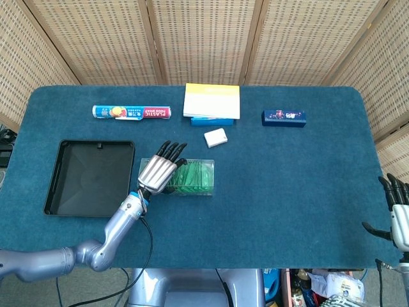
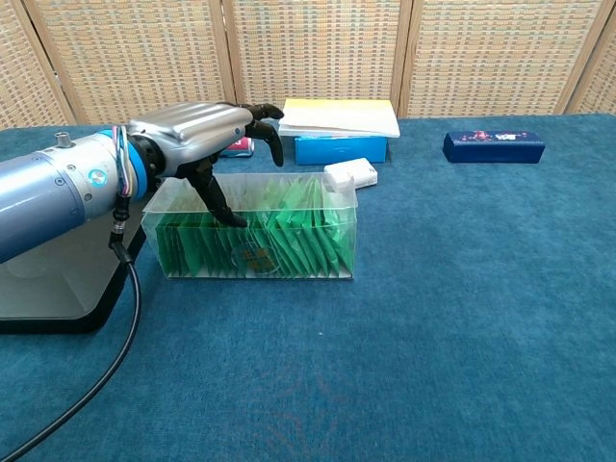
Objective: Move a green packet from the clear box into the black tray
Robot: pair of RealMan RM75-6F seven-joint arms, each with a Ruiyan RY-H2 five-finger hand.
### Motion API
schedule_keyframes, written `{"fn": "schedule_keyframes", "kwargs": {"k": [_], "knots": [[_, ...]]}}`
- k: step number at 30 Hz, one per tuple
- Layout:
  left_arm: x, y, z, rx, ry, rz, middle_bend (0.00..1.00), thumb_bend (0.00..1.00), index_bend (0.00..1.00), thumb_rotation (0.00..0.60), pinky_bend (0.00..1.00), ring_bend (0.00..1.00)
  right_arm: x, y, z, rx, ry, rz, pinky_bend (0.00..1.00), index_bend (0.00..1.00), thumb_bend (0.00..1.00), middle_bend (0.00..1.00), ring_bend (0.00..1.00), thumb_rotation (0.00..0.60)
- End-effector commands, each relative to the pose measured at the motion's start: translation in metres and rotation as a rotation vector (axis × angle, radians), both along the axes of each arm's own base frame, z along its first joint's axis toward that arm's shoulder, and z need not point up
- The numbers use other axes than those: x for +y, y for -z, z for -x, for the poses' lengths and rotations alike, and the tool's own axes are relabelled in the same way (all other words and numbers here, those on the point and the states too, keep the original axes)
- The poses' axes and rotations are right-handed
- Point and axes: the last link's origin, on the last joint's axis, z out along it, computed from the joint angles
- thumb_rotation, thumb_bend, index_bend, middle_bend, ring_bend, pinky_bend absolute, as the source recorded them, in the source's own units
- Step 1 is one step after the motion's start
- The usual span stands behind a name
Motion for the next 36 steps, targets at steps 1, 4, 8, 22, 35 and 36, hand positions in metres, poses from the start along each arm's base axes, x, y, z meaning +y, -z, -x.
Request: {"fn": "schedule_keyframes", "kwargs": {"k": [1, 4, 8, 22, 35, 36], "knots": [[0.001, -0.001, 0.001, -0.002, -0.001, -0.004, 0.00, 0.20, 0.31, 0.600, 0.00, 0.00, 0.000, 0.000, 0.000, -0.002, 0.001, -0.002, 0.00, 0.00, 0.00, 0.00, 0.00, 0.600], [0.003, -0.002, 0.002, 0.000, -0.004, -0.003, 0.00, 0.24, 0.31, 0.600, 0.00, 0.00, -0.001, 0.001, 0.000, -0.002, 0.001, -0.004, 0.00, 0.00, 0.00, 0.00, 0.00, 0.600], [0.005, -0.006, 0.001, -0.012, -0.010, -0.009, 0.00, 0.24, 0.31, 0.600, 0.00, 0.00, -0.001, 0.000, 0.001, -0.004, 0.000, -0.003, 0.00, 0.00, 0.00, 0.00, 0.00, 0.600], [0.027, -0.033, -0.008, -0.088, -0.074, -0.055, 0.00, 0.24, 0.31, 0.600, 0.00, 0.00, -0.002, 0.001, 0.002, -0.008, 0.004, -0.007, 0.00, 0.00, 0.00, 0.00, 0.00, 0.600], [0.054, -0.055, -0.007, -0.105, -0.251, -0.003, 0.00, 0.29, 0.34, 0.600, 0.00, 0.00, -0.003, 0.004, 0.003, -0.002, 0.011, -0.014, 0.00, 0.00, 0.00, 0.00, 0.00, 0.600], [0.056, -0.057, -0.007, -0.105, -0.259, -0.006, 0.00, 0.28, 0.34, 0.600, 0.00, 0.00, -0.004, 0.004, 0.003, -0.001, 0.012, -0.015, 0.00, 0.00, 0.00, 0.00, 0.00, 0.600]]}}
